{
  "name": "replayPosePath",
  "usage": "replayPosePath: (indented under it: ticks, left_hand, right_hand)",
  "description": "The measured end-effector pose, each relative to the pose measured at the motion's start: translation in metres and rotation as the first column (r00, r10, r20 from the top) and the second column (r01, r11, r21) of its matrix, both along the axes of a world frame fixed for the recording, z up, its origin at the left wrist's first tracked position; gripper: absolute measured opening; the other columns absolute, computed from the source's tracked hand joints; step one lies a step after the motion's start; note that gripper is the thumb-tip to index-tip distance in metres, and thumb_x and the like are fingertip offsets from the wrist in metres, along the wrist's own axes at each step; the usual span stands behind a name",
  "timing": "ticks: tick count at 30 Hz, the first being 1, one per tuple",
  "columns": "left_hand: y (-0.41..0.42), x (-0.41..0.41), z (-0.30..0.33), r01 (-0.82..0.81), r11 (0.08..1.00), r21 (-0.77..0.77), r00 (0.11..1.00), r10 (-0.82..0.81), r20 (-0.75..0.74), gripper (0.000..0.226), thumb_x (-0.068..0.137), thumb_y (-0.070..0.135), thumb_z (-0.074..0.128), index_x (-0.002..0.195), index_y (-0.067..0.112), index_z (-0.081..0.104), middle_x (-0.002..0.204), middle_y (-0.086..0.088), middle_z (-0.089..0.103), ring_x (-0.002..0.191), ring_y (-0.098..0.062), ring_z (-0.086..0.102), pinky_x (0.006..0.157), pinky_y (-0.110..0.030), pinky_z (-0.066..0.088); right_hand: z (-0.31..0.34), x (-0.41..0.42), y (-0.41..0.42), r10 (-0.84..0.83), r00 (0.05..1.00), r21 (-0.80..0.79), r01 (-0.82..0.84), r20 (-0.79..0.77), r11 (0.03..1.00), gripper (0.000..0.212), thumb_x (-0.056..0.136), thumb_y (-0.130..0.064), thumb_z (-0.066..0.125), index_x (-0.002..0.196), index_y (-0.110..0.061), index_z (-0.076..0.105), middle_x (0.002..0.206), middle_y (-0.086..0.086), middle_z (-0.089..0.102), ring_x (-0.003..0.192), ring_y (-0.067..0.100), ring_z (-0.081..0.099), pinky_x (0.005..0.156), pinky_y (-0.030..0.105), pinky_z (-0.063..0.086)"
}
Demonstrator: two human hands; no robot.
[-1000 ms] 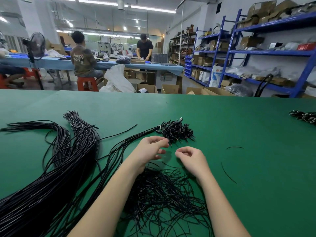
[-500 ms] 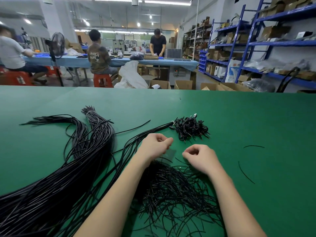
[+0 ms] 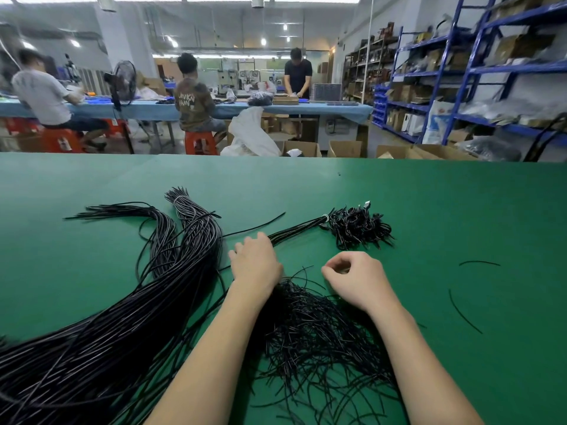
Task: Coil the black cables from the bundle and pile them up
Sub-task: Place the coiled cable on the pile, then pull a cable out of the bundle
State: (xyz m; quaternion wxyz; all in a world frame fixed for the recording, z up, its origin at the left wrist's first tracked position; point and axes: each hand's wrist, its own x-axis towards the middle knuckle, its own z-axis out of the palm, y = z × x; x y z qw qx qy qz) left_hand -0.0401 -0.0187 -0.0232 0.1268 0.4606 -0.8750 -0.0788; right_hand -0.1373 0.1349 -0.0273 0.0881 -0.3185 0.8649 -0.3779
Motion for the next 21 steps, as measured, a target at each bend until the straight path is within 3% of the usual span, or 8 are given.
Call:
replayPosePath:
  ticks: [4, 11, 13, 15, 17, 19, 21]
  left_hand:
    - [-0.002, 0.005, 0.007, 0.018, 0.994, 0.11, 1.0, -0.016, -0.021, 0.022, 0.084, 0.013, 0.061, 0.106, 0.012, 0.056, 0.116, -0.014, 0.063, 0.109, -0.035, 0.062, 0.084, -0.036, 0.046]
    - [0.001, 0.006, 0.013, 0.041, 0.997, 0.062, 0.994, -0.047, 0.098, 0.027, 0.085, 0.022, 0.063, 0.112, 0.018, 0.065, 0.118, -0.008, 0.065, 0.11, -0.028, 0.064, 0.086, -0.033, 0.046]
    - [0.003, 0.005, 0.014, 0.054, 0.992, 0.115, 0.998, -0.056, 0.009, 0.023, 0.083, 0.024, 0.063, 0.105, 0.016, 0.068, 0.111, -0.009, 0.067, 0.105, -0.029, 0.065, 0.084, -0.032, 0.048]
    - [0.004, 0.003, 0.019, 0.094, 0.965, 0.244, 0.986, -0.056, -0.157, 0.016, 0.082, 0.03, 0.066, 0.086, 0.015, 0.069, 0.092, -0.007, 0.068, 0.091, -0.027, 0.066, 0.077, -0.029, 0.05]
    - [0.006, -0.001, 0.025, 0.201, 0.891, 0.407, 0.928, -0.04, -0.37, 0.022, 0.08, 0.03, 0.066, 0.063, 0.016, 0.062, 0.064, -0.002, 0.06, 0.064, -0.023, 0.058, 0.061, -0.025, 0.044]
    - [0.01, -0.005, 0.03, 0.34, 0.775, 0.533, 0.834, 0.013, -0.552, 0.028, 0.08, 0.024, 0.065, 0.054, 0.017, 0.057, 0.048, 0.004, 0.051, 0.05, -0.018, 0.045, 0.056, -0.024, 0.037]
    - [0.01, -0.006, 0.032, 0.423, 0.726, 0.543, 0.767, 0.033, -0.641, 0.025, 0.083, 0.021, 0.068, 0.059, 0.018, 0.061, 0.047, 0.007, 0.052, 0.044, -0.012, 0.044, 0.054, -0.022, 0.037]
  right_hand:
    - [0.007, 0.012, -0.007, 0.027, 1.0, -0.072, -0.028, -0.015, 0.997, 0.007, 0.089, -0.034, 0.067, 0.088, -0.03, 0.073, 0.088, -0.019, 0.069, 0.081, -0.006, 0.061, 0.064, 0.014, 0.042]
    - [0.013, 0.027, -0.015, 0.092, 0.995, -0.086, -0.094, -0.027, 0.992, 0.01, 0.088, -0.035, 0.069, 0.08, -0.031, 0.072, 0.077, -0.021, 0.069, 0.074, -0.007, 0.061, 0.065, 0.014, 0.044]
    - [0.014, 0.028, -0.015, 0.086, 0.996, -0.102, -0.086, -0.005, 0.991, 0.008, 0.087, -0.036, 0.069, 0.081, -0.032, 0.072, 0.077, -0.02, 0.07, 0.074, -0.006, 0.062, 0.063, 0.013, 0.044]
    - [0.017, 0.03, -0.015, 0.071, 0.997, -0.122, -0.065, 0.043, 0.99, 0.007, 0.086, -0.039, 0.071, 0.087, -0.032, 0.071, 0.079, -0.018, 0.072, 0.074, -0.005, 0.064, 0.06, 0.013, 0.042]
    - [0.02, 0.032, -0.016, 0.114, 0.965, -0.174, -0.073, 0.236, 0.982, 0.019, 0.086, -0.04, 0.073, 0.099, -0.028, 0.07, 0.084, -0.009, 0.076, 0.07, 0.005, 0.068, 0.059, 0.017, 0.045]
    - [0.024, 0.037, -0.015, 0.257, 0.823, -0.272, -0.131, 0.506, 0.953, 0.024, 0.09, -0.03, 0.074, 0.107, -0.014, 0.068, 0.09, 0.002, 0.078, 0.063, 0.011, 0.068, 0.054, 0.02, 0.05]
    - [0.025, 0.04, -0.014, 0.367, 0.712, -0.341, -0.188, 0.598, 0.921, 0.016, 0.094, -0.022, 0.072, 0.101, -0.007, 0.07, 0.091, 0.007, 0.078, 0.062, 0.01, 0.069, 0.052, 0.017, 0.051]
